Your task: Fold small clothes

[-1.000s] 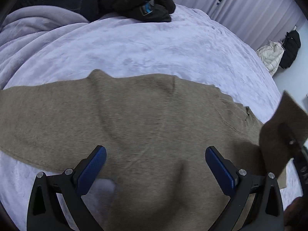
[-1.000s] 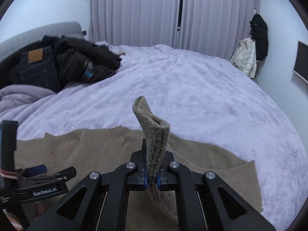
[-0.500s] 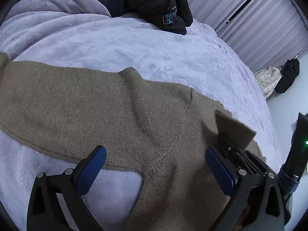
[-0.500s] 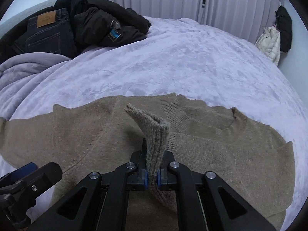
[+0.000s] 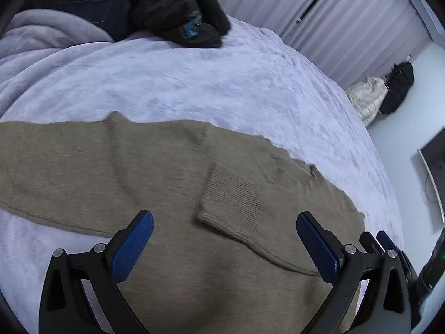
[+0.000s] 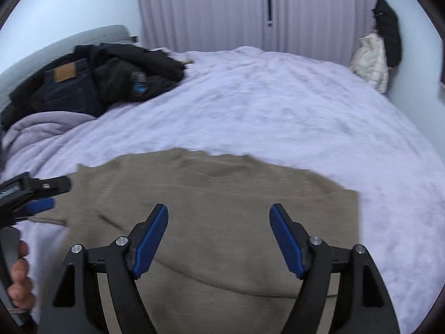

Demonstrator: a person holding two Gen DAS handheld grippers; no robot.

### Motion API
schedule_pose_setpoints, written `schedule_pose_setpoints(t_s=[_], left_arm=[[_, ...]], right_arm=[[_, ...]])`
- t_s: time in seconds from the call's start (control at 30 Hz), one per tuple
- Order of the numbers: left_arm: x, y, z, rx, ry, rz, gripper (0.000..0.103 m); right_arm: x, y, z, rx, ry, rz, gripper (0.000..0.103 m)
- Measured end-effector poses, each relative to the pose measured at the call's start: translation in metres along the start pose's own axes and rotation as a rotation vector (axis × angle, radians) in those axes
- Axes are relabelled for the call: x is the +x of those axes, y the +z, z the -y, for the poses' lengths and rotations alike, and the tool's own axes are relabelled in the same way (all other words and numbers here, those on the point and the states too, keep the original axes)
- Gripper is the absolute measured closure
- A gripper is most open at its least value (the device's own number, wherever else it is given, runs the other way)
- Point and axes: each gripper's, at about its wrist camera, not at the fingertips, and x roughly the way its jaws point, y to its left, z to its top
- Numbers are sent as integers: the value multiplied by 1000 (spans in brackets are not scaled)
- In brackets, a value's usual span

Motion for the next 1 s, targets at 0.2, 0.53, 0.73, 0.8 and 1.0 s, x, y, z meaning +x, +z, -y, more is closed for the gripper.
schedule_pose_setpoints(t_s=[0.2, 0.53, 0.73, 0.8, 1.0], left_arm=[[69, -25, 98, 273, -13, -124, 0], [84, -50, 62, 344, 134, -62, 0], [87, -60, 65, 365, 170, -7, 0], [86, -58, 59, 343, 136, -12, 0], [90, -58, 59, 344, 132, -4, 0]], right_arm=[[40, -42, 60, 103, -33, -187, 25], [7, -57, 33, -116, 95, -97, 24], [75, -12, 109, 73, 153, -205, 24], [105, -8, 133, 115, 163, -275, 25], [103, 16, 174, 222, 145, -208, 25]])
